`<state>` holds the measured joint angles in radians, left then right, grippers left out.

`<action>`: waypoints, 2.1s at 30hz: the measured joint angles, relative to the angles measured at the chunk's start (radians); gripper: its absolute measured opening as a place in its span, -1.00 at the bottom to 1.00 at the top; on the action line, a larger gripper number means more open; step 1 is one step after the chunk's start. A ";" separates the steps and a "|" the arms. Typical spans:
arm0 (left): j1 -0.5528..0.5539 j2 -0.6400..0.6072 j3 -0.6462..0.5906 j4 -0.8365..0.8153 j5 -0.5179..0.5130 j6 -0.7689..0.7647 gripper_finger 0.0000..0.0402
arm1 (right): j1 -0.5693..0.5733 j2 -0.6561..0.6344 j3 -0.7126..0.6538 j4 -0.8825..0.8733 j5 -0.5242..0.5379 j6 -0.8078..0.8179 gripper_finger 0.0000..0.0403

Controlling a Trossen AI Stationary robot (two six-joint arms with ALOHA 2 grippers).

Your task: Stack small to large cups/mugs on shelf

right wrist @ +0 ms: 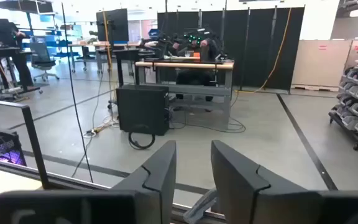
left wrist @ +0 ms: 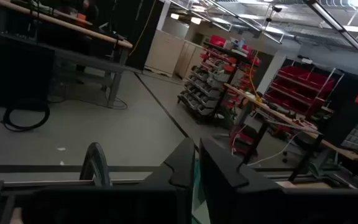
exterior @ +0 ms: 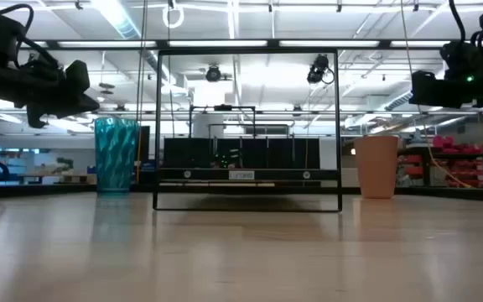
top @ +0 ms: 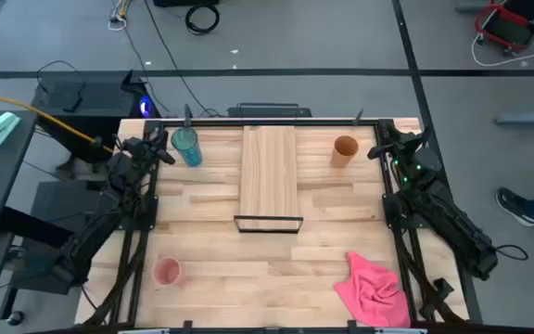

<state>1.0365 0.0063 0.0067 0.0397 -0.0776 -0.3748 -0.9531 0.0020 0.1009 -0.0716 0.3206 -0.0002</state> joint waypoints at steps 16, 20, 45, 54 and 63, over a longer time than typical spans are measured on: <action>0.000 0.000 0.000 0.000 0.000 0.000 -0.86 | 0.000 0.000 0.000 0.000 0.000 0.000 -0.46; 0.000 0.000 0.000 0.000 0.000 0.000 -0.83 | 0.000 0.000 0.000 0.000 0.000 0.000 -0.46; 0.000 0.000 0.000 0.000 0.000 0.000 -0.80 | 0.000 0.000 0.000 0.000 0.000 0.000 -0.46; 0.000 0.000 0.000 0.000 0.000 -0.001 -0.86 | 0.000 0.000 0.000 0.000 0.000 0.000 -0.46; 0.000 0.000 0.000 0.001 0.000 -0.015 -0.81 | 0.000 0.000 0.000 0.000 0.000 0.000 -0.46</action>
<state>1.0367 0.0061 0.0067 0.0406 -0.0776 -0.3893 -0.9534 0.0021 0.1009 -0.0716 0.3206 -0.0004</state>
